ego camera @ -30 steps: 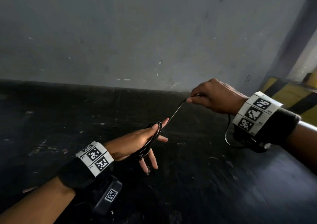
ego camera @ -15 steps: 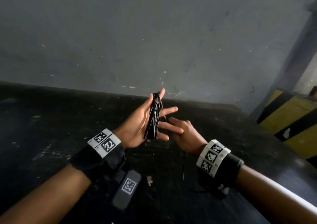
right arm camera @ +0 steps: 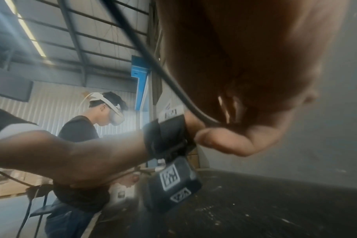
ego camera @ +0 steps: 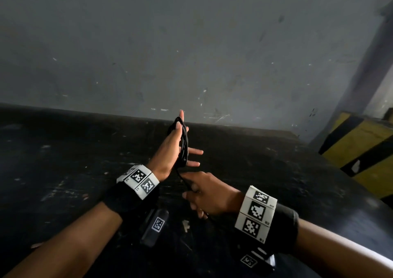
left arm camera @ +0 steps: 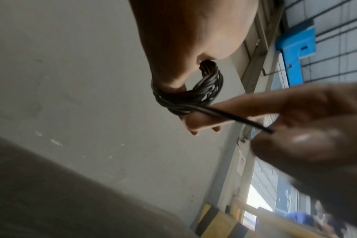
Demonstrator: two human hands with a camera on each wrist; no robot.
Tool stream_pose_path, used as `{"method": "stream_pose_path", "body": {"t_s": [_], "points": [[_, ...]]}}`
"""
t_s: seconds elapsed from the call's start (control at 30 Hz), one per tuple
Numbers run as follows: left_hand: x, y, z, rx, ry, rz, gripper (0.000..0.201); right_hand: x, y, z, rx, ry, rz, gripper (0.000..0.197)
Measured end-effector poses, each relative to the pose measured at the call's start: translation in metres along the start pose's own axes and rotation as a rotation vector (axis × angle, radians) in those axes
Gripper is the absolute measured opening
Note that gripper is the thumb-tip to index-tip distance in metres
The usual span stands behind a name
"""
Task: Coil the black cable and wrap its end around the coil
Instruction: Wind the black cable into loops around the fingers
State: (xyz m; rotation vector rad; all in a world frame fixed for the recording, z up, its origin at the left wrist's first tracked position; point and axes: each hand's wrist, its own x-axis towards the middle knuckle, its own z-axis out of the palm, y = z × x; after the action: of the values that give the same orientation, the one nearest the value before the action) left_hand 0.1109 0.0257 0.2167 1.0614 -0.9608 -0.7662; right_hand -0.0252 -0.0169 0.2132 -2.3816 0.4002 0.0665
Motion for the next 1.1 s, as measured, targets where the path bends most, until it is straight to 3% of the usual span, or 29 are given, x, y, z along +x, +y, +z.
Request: {"method": "stream_pose_path", "body": {"t_s": [0.13, 0.27, 0.43, 0.53, 0.6, 0.77, 0.9, 1.1], "points": [[-0.015, -0.017, -0.006, 0.361, -0.04, -0.033, 0.055, -0.018, -0.019, -0.018, -0.287, -0.118, 0.003, 0.042], [-0.034, -0.031, -0.016, 0.506, -0.157, -0.172, 0.053, -0.036, -0.027, -0.05, -0.576, -0.177, -0.166, 0.026], [-0.057, -0.025, -0.008, 0.349, -0.293, -0.24, 0.05, -0.036, -0.022, -0.084, -0.596, -0.045, -0.428, 0.018], [-0.066, -0.017, 0.002, 0.298, -0.388, -0.326, 0.08, -0.029, -0.015, -0.091, -0.606, 0.041, -0.421, 0.021], [-0.07, -0.014, 0.003, 0.273, -0.432, -0.327, 0.088, -0.027, -0.01, -0.09, -0.644, 0.12, -0.39, 0.023], [-0.072, -0.008, -0.003, 0.287, -0.388, -0.302, 0.084, -0.03, -0.005, -0.082, -0.742, 0.28, -0.397, 0.031], [-0.074, -0.005, -0.007, 0.193, -0.39, -0.246, 0.055, -0.027, 0.001, -0.078, -0.814, 0.418, -0.388, 0.033], [-0.077, 0.004, -0.003, -0.15, -0.532, -0.286, 0.064, -0.021, 0.008, -0.059, -0.317, 0.321, -0.438, 0.023]]}}
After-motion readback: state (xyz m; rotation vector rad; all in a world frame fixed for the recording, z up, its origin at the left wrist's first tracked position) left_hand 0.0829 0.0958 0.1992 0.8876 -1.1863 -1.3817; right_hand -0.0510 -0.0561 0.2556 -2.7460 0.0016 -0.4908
